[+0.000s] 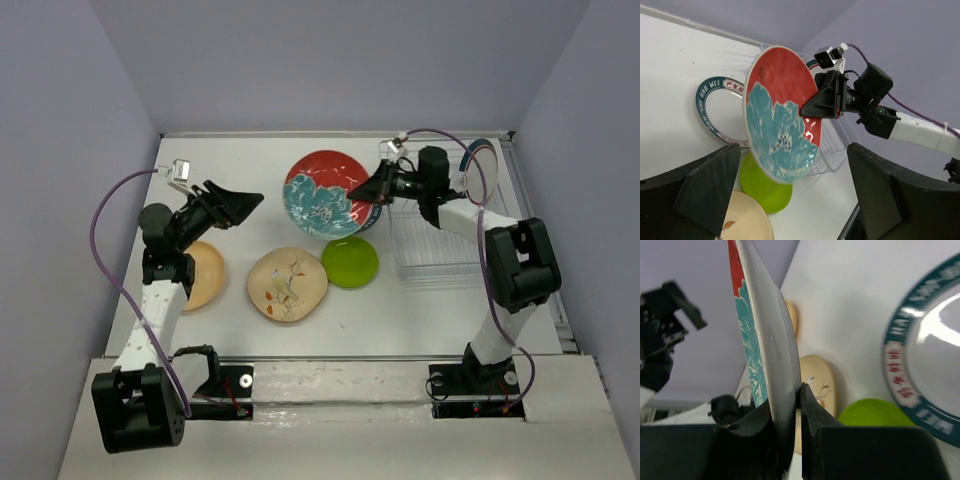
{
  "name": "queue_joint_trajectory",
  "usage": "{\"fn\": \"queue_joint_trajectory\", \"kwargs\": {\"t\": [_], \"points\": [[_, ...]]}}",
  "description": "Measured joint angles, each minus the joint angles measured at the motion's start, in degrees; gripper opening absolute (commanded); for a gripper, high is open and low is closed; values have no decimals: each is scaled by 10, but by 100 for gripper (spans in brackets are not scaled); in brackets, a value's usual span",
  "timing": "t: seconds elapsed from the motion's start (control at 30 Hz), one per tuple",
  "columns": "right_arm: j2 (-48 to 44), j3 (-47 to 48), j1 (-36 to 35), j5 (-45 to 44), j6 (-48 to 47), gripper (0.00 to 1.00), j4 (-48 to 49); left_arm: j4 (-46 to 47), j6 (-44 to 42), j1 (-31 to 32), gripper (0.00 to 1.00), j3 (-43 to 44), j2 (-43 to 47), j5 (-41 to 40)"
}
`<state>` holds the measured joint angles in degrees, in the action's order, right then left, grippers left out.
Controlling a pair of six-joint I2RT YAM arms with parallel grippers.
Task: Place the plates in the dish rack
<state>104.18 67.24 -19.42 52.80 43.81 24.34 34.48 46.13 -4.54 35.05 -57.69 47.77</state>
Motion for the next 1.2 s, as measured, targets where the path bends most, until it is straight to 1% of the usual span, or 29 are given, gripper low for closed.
{"fn": "queue_joint_trajectory", "kwargs": {"t": [0.07, 0.13, 0.17, 0.2, 0.27, 0.33, 0.47, 0.53, 0.63, 0.83, 1.03, 1.2], "points": [[-19, -18, 47, -14, 0, 7, -20, -2, -9, 3, 99, 0, 13, 2], [-49, -25, 98, -57, -18, 7, -64, -18, -27, 15, 99, 0, 26, -2], [-81, -24, 133, -101, -40, 7, -106, -30, -40, 28, 99, 0, 31, -5], [-102, -23, 148, -139, -59, 7, -136, -47, -57, 49, 99, 3, 36, -10], [-164, -7, 177, -264, -126, 7, -220, -89, -92, 97, 99, 16, 38, -17], [-204, 16, 180, -366, -185, 7, -276, -129, -125, 133, 99, 30, 38, -30], [-254, 62, 163, -537, -292, 7, -342, -212, -196, 209, 99, 64, 49, -86], [-258, 77, 159, -597, -334, 7, -356, -236, -222, 233, 99, 72, 59, -116], [-238, 113, 160, -683, -407, 7, -387, -266, -255, 272, 99, 81, 71, -154], [-163, 176, 161, -764, -506, 7, -425, -319, -299, 317, 99, 88, 61, -218], [-144, 178, 161, -775, -552, 7, -471, -344, -321, 340, 99, 91, 57, -257], [-144, 178, 165, -780, -563, 7, -479, -353, -331, 353, 99, 94, 54, -279]]}}
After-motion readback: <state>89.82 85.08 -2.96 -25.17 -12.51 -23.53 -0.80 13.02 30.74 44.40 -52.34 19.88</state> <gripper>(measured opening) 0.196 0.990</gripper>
